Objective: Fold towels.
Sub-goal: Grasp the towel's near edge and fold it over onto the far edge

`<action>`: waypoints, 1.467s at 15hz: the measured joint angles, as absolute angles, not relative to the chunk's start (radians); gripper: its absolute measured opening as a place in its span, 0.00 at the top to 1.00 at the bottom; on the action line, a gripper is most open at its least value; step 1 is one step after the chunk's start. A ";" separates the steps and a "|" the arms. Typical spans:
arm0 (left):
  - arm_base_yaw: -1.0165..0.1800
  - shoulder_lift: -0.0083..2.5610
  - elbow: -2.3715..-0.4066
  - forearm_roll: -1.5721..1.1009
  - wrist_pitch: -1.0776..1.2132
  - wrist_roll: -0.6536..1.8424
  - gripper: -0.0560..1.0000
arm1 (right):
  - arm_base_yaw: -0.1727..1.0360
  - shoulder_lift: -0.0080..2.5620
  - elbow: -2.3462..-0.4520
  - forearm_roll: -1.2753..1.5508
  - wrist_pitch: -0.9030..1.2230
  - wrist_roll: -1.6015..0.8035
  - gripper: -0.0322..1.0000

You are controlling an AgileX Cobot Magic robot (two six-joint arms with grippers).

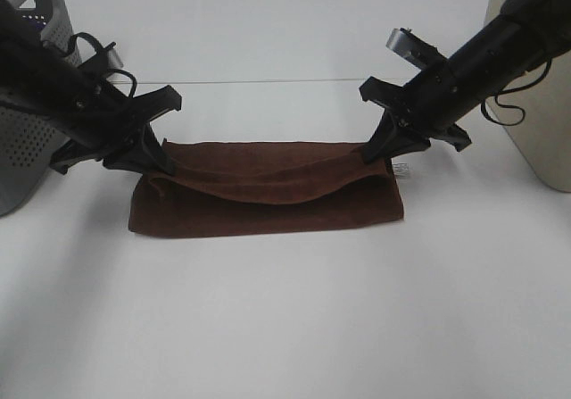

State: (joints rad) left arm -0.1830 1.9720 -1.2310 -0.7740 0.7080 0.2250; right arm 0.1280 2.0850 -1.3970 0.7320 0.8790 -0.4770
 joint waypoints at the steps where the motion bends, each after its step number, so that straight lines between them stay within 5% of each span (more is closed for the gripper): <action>1: -0.183 2.002 -1.286 -0.736 0.701 0.198 0.95 | 0.128 2.118 -1.462 0.704 0.881 -0.449 0.97; 13: -0.183 2.228 -1.548 -0.614 0.617 0.122 0.90 | 0.128 2.362 -1.745 0.588 0.847 -0.301 0.96; 15: -0.183 2.228 -1.548 -0.614 0.605 0.122 0.70 | 0.128 2.367 -1.745 0.591 0.843 -0.297 0.77; 18: -0.180 2.228 -1.548 -0.630 0.612 0.136 0.26 | 0.127 2.367 -1.746 0.648 0.871 -0.303 0.23; 22: -0.180 2.202 -1.550 -0.564 0.632 0.135 0.20 | 0.127 2.332 -1.750 0.634 0.896 -0.303 0.11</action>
